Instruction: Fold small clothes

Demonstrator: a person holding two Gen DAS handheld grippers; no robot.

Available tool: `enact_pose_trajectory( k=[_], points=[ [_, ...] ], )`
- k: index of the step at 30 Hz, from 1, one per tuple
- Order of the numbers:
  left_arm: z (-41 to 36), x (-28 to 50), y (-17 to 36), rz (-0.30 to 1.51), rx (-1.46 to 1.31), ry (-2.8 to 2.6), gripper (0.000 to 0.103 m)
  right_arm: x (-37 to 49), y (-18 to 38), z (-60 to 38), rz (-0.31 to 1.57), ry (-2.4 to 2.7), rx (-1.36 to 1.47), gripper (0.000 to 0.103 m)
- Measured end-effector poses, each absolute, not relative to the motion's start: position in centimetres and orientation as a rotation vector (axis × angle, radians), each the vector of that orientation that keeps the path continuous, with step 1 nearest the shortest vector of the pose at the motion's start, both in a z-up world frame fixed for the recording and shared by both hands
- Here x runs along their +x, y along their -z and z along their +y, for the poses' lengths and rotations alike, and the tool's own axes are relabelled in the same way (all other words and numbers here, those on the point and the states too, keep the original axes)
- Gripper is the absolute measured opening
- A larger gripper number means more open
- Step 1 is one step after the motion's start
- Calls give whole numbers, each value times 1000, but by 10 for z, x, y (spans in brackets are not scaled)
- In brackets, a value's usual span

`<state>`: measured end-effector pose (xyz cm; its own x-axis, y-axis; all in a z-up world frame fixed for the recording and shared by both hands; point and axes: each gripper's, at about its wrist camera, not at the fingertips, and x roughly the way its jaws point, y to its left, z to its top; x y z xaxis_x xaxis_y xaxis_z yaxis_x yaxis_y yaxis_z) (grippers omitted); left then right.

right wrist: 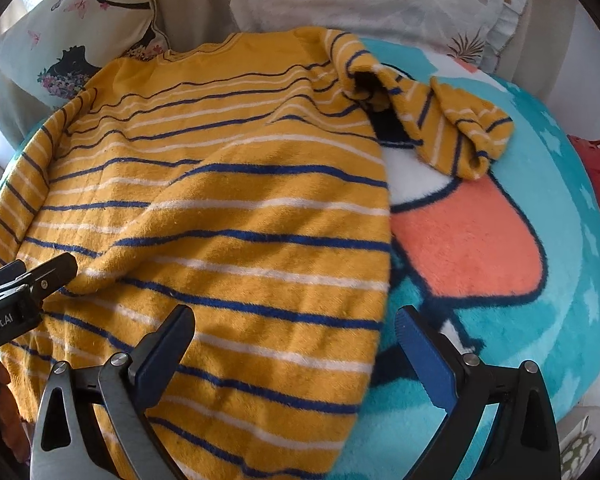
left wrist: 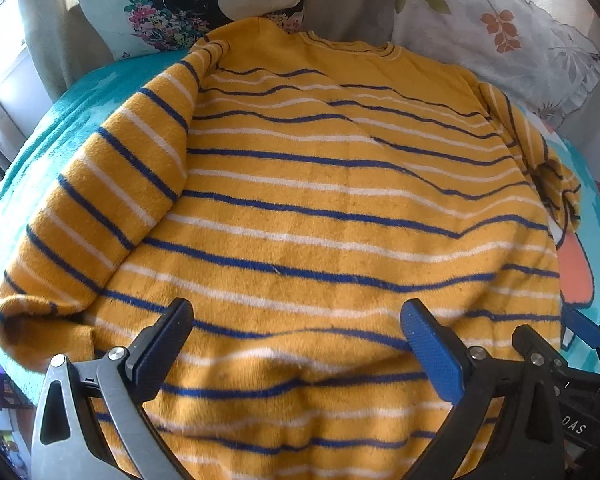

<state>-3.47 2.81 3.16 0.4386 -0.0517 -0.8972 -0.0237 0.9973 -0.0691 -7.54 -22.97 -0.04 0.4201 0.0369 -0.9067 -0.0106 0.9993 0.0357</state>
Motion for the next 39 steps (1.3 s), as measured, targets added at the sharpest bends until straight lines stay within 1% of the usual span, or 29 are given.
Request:
enact_pose_trajectory(
  k=[1,2,3,11,14,18,24,27,30,37,39],
  points=[
    [27,-38,-33,1113,-72,18,103,-78,-1,-232,1127,-24,19,101],
    [26,-42,-35,1109,-68,19,103,-77,-3,-232,1156,-29,15,101],
    [25,-38,-37,1135,-85,25,103,-79,-5,-233,1149,-28,11,101],
    [12,-64,-41,1107,-58,26,103,-95,-19,-234,1069,-23,-8,101],
    [5,-75,-44,1070,-39,35,103,-104,-19,-233,1037,-8,-28,101],
    [-2,-86,-47,976,-23,62,103,-109,-19,-233,1032,-14,-43,101],
    [0,-84,-66,955,-30,147,103,-107,-26,-232,959,27,2,101],
    [2,-81,-74,922,14,151,103,-99,-30,-229,950,46,40,101],
    [15,-77,-78,910,21,148,103,-92,-30,-217,956,51,45,101],
    [46,-59,-70,948,23,122,103,-79,-23,-177,986,43,5,101],
    [58,-58,-73,931,38,87,103,-77,-22,-168,987,42,-1,101]
  ],
)
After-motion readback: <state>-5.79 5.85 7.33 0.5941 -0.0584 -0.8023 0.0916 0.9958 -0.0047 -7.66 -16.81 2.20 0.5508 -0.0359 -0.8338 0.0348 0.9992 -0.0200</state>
